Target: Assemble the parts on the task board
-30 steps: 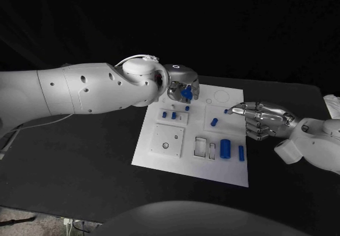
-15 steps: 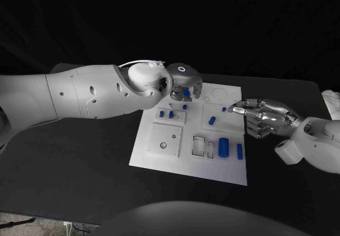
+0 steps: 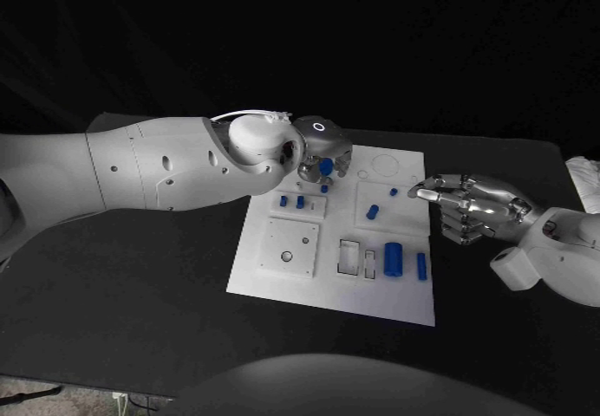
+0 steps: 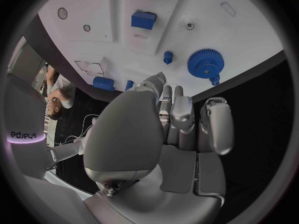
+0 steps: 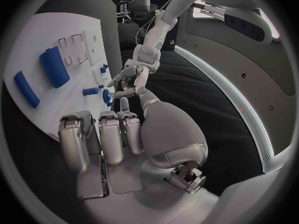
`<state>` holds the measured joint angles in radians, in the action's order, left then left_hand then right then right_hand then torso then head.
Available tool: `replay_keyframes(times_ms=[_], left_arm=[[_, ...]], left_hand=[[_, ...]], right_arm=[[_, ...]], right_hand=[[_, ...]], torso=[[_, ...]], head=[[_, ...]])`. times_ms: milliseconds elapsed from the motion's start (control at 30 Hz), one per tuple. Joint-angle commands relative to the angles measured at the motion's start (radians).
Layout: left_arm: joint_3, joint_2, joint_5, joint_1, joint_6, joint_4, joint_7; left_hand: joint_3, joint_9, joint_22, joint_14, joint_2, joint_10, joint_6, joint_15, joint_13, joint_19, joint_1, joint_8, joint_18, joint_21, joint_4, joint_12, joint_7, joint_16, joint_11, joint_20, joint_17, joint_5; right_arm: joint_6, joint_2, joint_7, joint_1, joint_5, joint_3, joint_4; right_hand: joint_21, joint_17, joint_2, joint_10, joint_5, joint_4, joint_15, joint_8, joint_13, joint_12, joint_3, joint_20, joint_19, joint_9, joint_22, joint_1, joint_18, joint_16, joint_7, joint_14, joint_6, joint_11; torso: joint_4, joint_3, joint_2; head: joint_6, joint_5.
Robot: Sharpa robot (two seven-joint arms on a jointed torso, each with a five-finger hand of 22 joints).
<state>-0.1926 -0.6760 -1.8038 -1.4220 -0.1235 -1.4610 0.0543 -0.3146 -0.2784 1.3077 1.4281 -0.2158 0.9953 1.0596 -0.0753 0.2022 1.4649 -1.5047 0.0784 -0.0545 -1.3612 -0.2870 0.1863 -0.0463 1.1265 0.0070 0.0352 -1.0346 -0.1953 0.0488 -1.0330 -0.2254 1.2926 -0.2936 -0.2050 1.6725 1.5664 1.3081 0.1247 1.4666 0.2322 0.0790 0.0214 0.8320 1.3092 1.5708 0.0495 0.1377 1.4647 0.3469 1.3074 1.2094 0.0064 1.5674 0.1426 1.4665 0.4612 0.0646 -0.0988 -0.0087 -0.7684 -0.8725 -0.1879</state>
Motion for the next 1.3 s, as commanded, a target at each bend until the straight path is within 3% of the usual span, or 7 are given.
replay_keyframes(times_ms=[33, 367, 800, 933, 1100, 1300], left_arm=[[0.001, 0.0, 0.012, 0.001, 0.028, -0.001, 0.011], [0.001, 0.0, 0.027, 0.008, 0.05, 0.006, 0.015], [0.001, -0.005, 0.046, 0.016, 0.069, 0.01, 0.027], [0.001, -0.008, 0.057, 0.016, 0.055, 0.009, 0.02], [0.001, -0.012, 0.071, 0.017, 0.019, 0.007, -0.004], [0.001, -0.025, 0.074, 0.018, -0.02, -0.013, -0.027]], left_hand=[[0.008, 0.001, 0.188, -0.007, 0.0, 0.007, 0.002, 0.0, 0.001, 0.044, 0.011, -0.005, 0.005, 0.007, 0.001, 0.005, 0.003, -0.005, 0.001, -0.004, 0.002, 0.006], [0.009, 0.002, 0.186, -0.011, 0.001, 0.007, 0.004, 0.001, 0.001, 0.042, 0.013, -0.004, 0.004, 0.012, 0.004, 0.006, 0.002, -0.011, 0.001, -0.003, 0.011, 0.007], [0.018, 0.006, 0.183, -0.026, 0.007, 0.007, -0.003, 0.005, 0.006, 0.037, 0.03, -0.008, 0.002, 0.026, 0.003, 0.012, 0.0, -0.028, 0.005, 0.0, 0.036, 0.016], [0.024, 0.009, 0.183, -0.03, 0.009, 0.004, -0.009, 0.006, 0.011, 0.035, 0.041, -0.011, 0.001, 0.029, 0.001, 0.015, 0.001, -0.029, 0.007, 0.002, 0.04, 0.021], [0.051, 0.018, 0.183, -0.034, 0.013, -0.028, -0.027, 0.01, 0.026, 0.033, 0.062, -0.013, 0.001, 0.033, 0.003, 0.021, 0.008, -0.024, 0.01, 0.005, 0.046, 0.064], [0.067, 0.023, 0.186, -0.033, 0.014, -0.047, -0.036, 0.009, 0.042, 0.034, 0.048, -0.01, 0.001, 0.031, 0.011, 0.04, 0.015, -0.01, 0.008, 0.006, 0.039, 0.059]], right_arm=[[0.016, 0.002, -0.006, -0.001, -0.004, 0.0, -0.004], [0.031, 0.005, 0.003, -0.001, 0.0, 0.0, -0.008], [0.035, 0.004, 0.012, -0.002, 0.001, 0.0, -0.011], [0.035, 0.004, 0.015, -0.002, 0.001, 0.0, -0.012], [0.035, 0.002, 0.02, -0.002, 0.001, 0.0, -0.011], [0.035, -0.005, 0.025, -0.002, 0.001, 0.0, -0.004]], right_hand=[[0.004, 0.263, -0.005, 0.104, 0.002, 0.004, -0.004, -0.005, 0.262, 0.0, -0.006, -0.007, 0.106, -0.002, 0.263, -0.003, -0.006, 0.003, 0.0, 0.104, 0.005, 0.0], [0.004, 0.263, -0.002, 0.104, 0.008, 0.006, -0.004, -0.008, 0.262, 0.0, -0.006, -0.007, 0.106, -0.005, 0.263, -0.003, -0.006, 0.003, 0.0, 0.104, 0.005, 0.0], [0.004, 0.263, -0.001, 0.104, 0.01, 0.006, -0.004, -0.009, 0.262, 0.0, -0.006, -0.007, 0.106, -0.007, 0.263, -0.002, -0.006, 0.003, 0.0, 0.104, 0.005, 0.0], [0.004, 0.263, -0.001, 0.104, 0.01, 0.006, -0.004, -0.009, 0.262, 0.0, -0.006, -0.007, 0.106, -0.007, 0.263, -0.002, -0.006, 0.003, 0.0, 0.104, 0.005, 0.0], [0.004, 0.263, 0.0, 0.104, 0.012, 0.006, -0.004, -0.01, 0.262, 0.0, -0.006, -0.007, 0.106, -0.007, 0.263, -0.001, -0.006, 0.003, 0.0, 0.104, 0.005, 0.0], [0.004, 0.263, 0.0, 0.104, 0.012, 0.006, -0.004, -0.01, 0.262, 0.0, -0.006, -0.007, 0.106, -0.007, 0.263, -0.001, -0.006, 0.003, 0.0, 0.104, 0.005, 0.0]], torso=[[-0.0095, 0.0036, -0.002], [-0.0263, 0.0079, -0.006], [-0.0394, 0.013, -0.01], [-0.0431, 0.014, -0.01], [-0.048, 0.0159, -0.012], [-0.0526, 0.0172, -0.015]], head=[[0.0, 0.004], [0.0, -0.003], [0.0, -0.02], [0.0, -0.022], [0.0, -0.03], [0.0, -0.035]])
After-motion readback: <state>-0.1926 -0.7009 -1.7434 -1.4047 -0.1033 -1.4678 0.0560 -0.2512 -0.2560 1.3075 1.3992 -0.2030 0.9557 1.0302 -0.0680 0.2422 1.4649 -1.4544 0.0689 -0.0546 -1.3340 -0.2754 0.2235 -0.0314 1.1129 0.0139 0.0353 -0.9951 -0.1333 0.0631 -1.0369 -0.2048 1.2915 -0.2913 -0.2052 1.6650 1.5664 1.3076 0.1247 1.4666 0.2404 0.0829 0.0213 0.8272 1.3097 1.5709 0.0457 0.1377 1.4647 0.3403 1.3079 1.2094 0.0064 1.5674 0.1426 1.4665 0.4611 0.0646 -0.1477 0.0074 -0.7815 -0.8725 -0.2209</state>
